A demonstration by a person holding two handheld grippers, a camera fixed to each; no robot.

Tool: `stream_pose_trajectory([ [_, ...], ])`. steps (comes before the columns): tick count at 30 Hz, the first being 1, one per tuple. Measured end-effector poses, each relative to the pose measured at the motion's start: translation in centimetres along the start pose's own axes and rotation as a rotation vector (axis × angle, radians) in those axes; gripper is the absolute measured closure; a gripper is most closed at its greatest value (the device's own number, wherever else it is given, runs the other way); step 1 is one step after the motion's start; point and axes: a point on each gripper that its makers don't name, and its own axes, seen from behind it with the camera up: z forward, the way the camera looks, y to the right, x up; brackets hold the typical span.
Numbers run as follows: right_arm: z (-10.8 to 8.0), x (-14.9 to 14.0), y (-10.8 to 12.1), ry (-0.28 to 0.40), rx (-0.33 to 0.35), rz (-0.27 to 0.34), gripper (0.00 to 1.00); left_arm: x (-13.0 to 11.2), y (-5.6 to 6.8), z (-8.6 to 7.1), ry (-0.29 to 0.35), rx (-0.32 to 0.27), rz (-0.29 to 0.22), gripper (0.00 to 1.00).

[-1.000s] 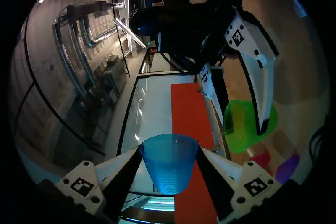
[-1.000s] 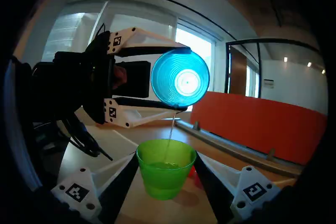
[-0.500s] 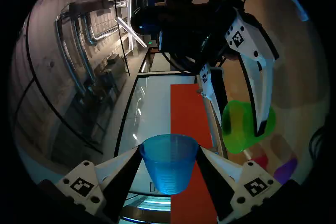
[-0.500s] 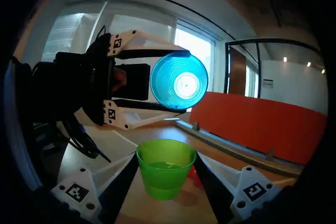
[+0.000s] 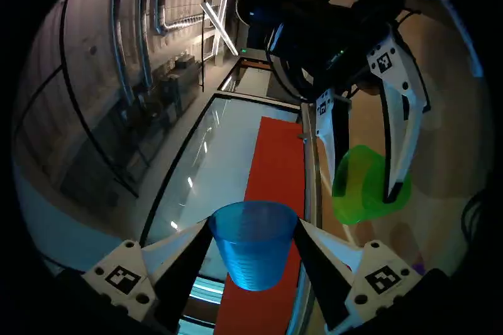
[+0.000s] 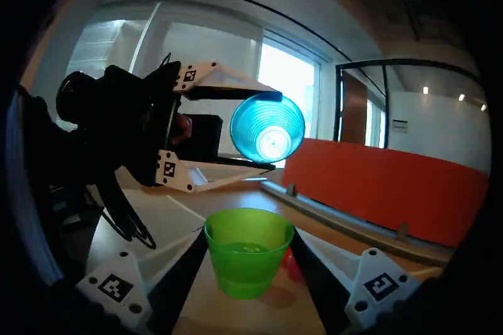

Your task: Pour water

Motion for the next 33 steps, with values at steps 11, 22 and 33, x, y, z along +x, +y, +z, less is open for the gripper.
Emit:
stream_pose_trajectory([
  [11,-0.4,0.6,0.1,0.008,-0.009,-0.004,0.08,-1.4,0.8,-0.1,-0.027,-0.005,-0.238,0.12],
  [22,-0.9,1.5,0.2,0.021,-0.020,-0.004,0.08,-3.8,1.5,-1.1,-0.099,-0.017,-0.518,0.12],
  [33,-1.1,2.2,0.1,0.028,-0.031,-0.013,0.08,-5.8,1.7,-2.0,-0.129,-0.009,-0.838,0.12],
])
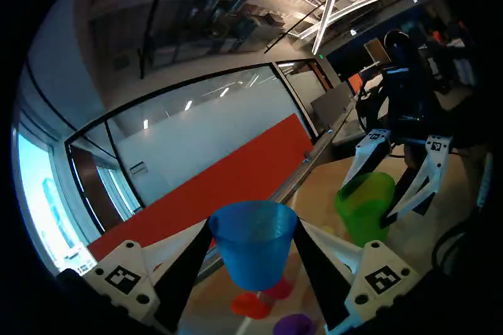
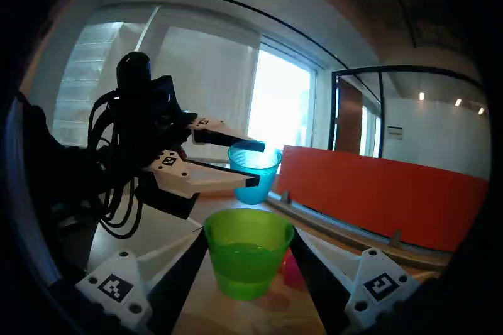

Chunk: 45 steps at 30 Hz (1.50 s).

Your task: Pour water

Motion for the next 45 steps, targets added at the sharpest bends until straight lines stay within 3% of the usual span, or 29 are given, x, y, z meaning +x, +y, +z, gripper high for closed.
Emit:
stream_pose_trajectory([
  [3,-0.1,0.2,0.1,0.001,-0.005,0.000,0.08,-0.7,-0.1,-0.3,-0.017,-0.006,-0.070,0.12],
  [12,-0.2,0.6,0.2,0.007,-0.012,0.000,0.08,-2.4,1.6,-0.8,-0.045,-0.086,-0.335,0.12],
  [15,-0.1,0.7,0.3,0.007,-0.015,0.001,0.08,-2.9,1.9,-0.9,-0.051,-0.098,-0.397,0.12],
  [18,-0.1,0.7,0.3,0.005,-0.015,0.001,0.08,-3.3,2.2,-1.0,-0.064,-0.108,-0.427,0.12],
  [30,0.2,0.2,0.4,-0.020,-0.002,0.018,0.08,-5.8,3.8,-1.5,-0.137,-0.147,-0.416,0.12],
  [45,-0.4,-3.5,0.9,-0.141,0.019,0.022,0.08,-9.9,7.0,-1.4,-0.265,-0.215,-0.391,0.11],
])
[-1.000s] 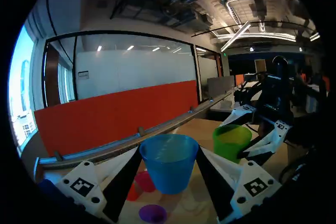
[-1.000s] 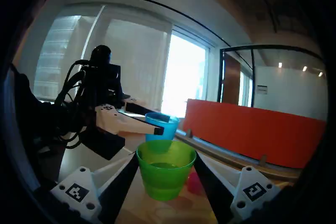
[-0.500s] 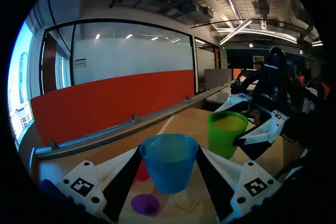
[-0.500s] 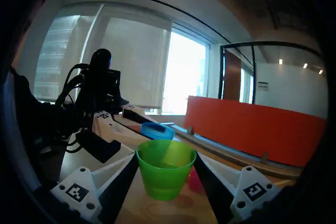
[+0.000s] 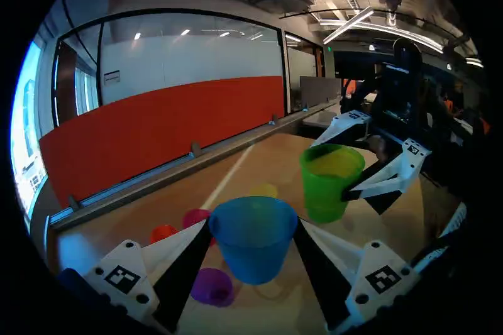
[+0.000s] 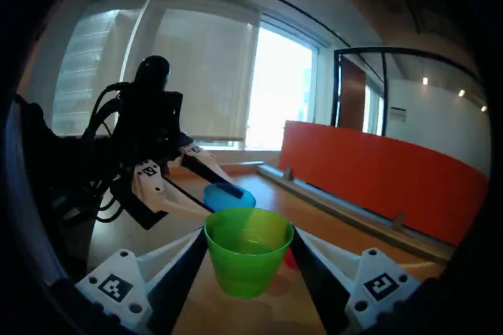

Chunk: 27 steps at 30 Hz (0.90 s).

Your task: Pour water

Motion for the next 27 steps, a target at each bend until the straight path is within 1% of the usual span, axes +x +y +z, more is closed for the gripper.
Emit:
stream_pose_trajectory([
  [12,0.0,-3.1,0.7,-0.092,0.011,0.011,0.08,-3.5,1.1,1.2,-0.089,-0.037,-0.004,0.11],
  [18,0.2,-4.6,0.9,-0.133,0.019,0.016,0.08,-5.4,1.7,1.5,-0.124,-0.059,-0.010,0.11],
  [27,0.6,-7.1,1.2,-0.194,0.032,0.026,0.08,-8.2,2.8,2.0,-0.178,-0.095,-0.006,0.11],
])
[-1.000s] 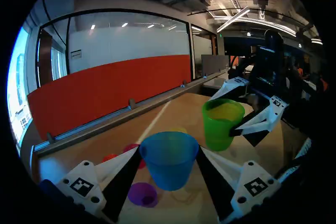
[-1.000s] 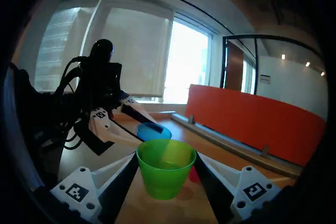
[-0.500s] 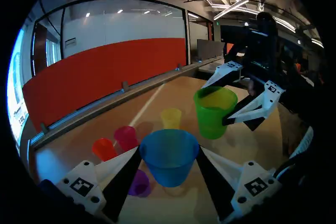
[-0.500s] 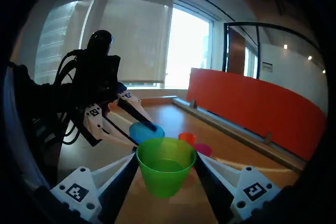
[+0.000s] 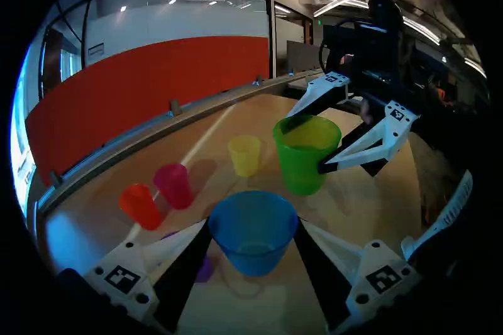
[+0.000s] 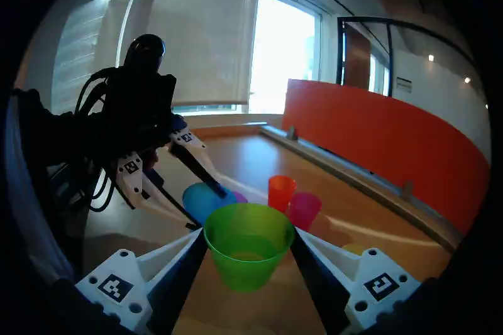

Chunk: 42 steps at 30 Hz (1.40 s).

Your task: Pour water

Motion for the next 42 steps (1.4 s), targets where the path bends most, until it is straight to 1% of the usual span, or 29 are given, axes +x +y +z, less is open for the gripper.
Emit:
stream_pose_trajectory([
  [9,0.9,-1.9,0.1,-0.056,0.016,-0.003,0.08,-2.2,0.6,1.1,-0.035,-0.025,-0.007,0.10],
  [18,1.5,-3.8,0.3,-0.099,0.020,0.006,0.08,-3.9,0.7,1.9,-0.064,-0.034,0.004,0.11],
  [27,2.0,-5.5,0.5,-0.134,0.023,0.014,0.08,-4.9,0.7,2.5,-0.083,-0.044,0.008,0.11],
  [33,2.3,-6.4,0.7,-0.147,0.021,0.021,0.07,-5.7,0.7,2.9,-0.097,-0.045,0.019,0.11],
  [42,2.9,-7.7,0.6,-0.176,0.021,0.022,0.07,-6.3,0.6,3.2,-0.103,-0.050,0.024,0.11],
])
